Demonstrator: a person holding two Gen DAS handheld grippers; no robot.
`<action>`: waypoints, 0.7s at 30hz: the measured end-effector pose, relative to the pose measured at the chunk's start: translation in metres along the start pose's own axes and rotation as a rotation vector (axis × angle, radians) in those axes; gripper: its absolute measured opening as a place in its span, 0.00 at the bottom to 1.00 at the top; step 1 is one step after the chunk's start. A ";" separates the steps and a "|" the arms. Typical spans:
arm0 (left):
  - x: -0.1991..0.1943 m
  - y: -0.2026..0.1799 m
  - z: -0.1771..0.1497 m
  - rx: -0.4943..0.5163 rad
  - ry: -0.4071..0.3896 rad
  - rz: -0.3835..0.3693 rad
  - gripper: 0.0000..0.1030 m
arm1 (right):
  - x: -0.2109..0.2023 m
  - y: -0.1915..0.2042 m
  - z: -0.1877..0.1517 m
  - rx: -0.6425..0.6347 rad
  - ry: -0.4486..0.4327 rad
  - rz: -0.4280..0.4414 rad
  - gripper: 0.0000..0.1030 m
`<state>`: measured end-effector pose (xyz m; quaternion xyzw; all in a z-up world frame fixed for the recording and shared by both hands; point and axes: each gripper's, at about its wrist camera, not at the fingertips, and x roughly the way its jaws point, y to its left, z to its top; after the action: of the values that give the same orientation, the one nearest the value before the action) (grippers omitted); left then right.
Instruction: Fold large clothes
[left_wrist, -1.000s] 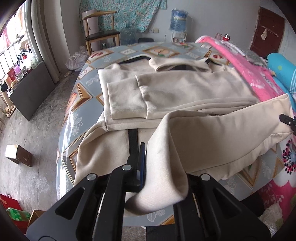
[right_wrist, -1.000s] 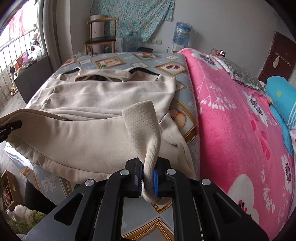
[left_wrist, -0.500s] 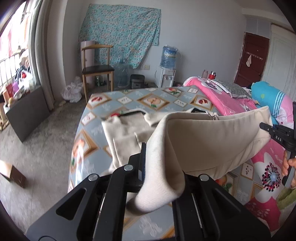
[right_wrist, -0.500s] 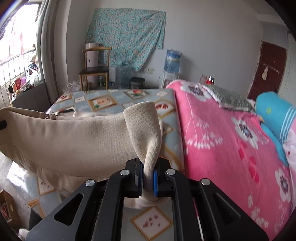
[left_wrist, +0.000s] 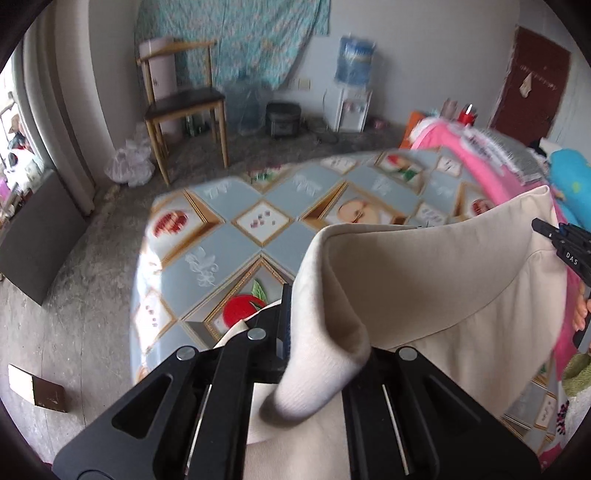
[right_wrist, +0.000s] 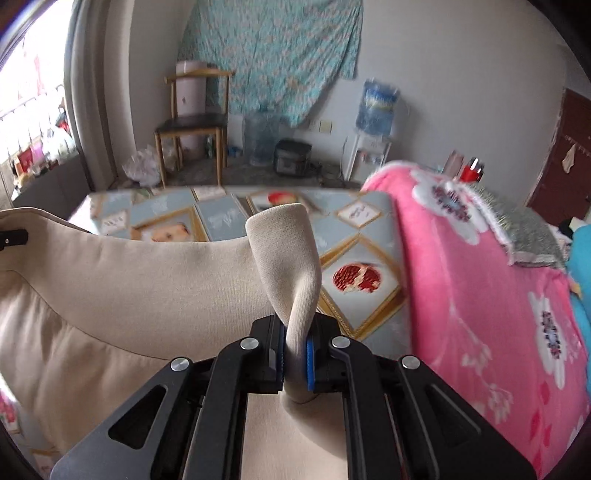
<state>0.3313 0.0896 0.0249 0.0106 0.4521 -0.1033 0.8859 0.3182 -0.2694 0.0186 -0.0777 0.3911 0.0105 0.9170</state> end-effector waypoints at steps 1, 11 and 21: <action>0.025 0.004 0.001 -0.005 0.045 0.005 0.04 | 0.025 0.002 -0.002 -0.009 0.049 0.005 0.08; 0.082 0.040 -0.004 -0.103 0.172 -0.029 0.37 | 0.086 -0.024 -0.019 0.107 0.230 0.067 0.36; -0.030 0.052 -0.034 -0.113 0.007 -0.094 0.37 | -0.025 -0.053 -0.042 0.191 0.119 0.121 0.47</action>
<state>0.2970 0.1493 0.0247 -0.0601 0.4602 -0.1189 0.8777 0.2755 -0.3273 0.0152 0.0330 0.4480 0.0238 0.8931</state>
